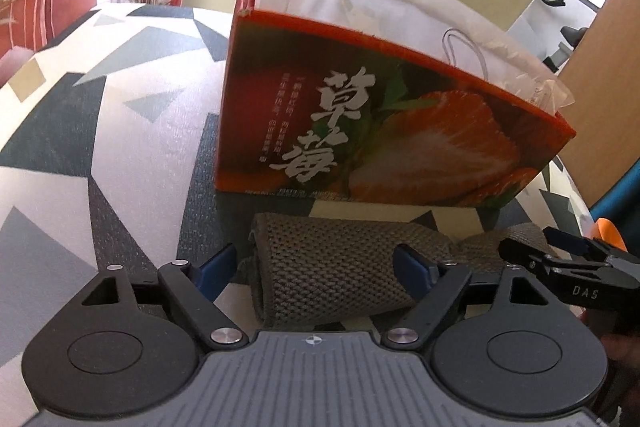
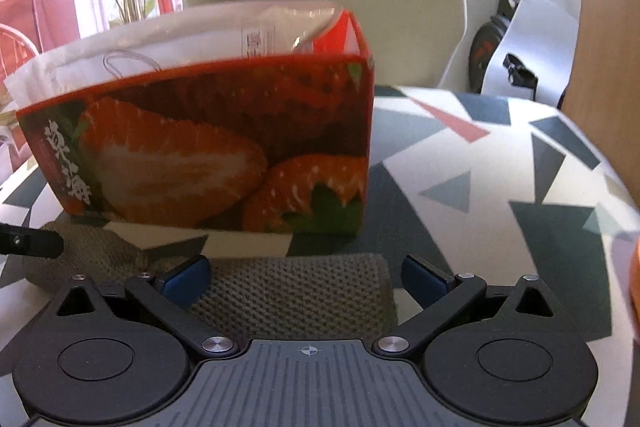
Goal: Organize soft objects
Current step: 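Close the right gripper on the grey-green mesh towel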
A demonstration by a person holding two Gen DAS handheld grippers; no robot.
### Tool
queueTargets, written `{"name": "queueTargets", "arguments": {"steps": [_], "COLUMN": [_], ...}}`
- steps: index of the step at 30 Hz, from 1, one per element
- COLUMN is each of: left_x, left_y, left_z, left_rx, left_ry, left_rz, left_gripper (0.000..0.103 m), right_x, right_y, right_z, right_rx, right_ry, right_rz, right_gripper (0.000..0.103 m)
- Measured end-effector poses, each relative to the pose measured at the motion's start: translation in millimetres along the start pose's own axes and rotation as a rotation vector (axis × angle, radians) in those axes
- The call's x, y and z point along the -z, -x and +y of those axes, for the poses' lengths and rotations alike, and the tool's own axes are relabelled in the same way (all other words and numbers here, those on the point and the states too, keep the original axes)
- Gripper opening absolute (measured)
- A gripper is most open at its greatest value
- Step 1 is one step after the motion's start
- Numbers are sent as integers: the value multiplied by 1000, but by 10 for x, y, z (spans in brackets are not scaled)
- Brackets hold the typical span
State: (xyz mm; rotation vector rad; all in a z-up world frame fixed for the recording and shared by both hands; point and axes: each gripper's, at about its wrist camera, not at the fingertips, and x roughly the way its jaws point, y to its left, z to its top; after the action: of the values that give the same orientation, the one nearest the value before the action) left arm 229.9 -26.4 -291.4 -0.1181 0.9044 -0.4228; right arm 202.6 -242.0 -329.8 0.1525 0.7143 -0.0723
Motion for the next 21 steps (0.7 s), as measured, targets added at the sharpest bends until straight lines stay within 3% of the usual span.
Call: {"name": "queueTargets", "arguments": {"steps": [12,18,21], "left_x": [51,64,71], "left_y": [-106,-110,-89], "left_z": [-38,-69,-66], "left_rx": [-30,-29,-23], "left_ry": [-23,-52,-60], "left_rz": [34,35,44], "left_gripper": [76,61,47], "right_x": [94,96,90], "right_y": [-121,-96,-63], "right_z": [-33,9,22], "right_rx": [-36,-55,-83], "right_ry": [-32,-20,-27], "right_rz": [71,86,91], "right_gripper": [94,83,69]}}
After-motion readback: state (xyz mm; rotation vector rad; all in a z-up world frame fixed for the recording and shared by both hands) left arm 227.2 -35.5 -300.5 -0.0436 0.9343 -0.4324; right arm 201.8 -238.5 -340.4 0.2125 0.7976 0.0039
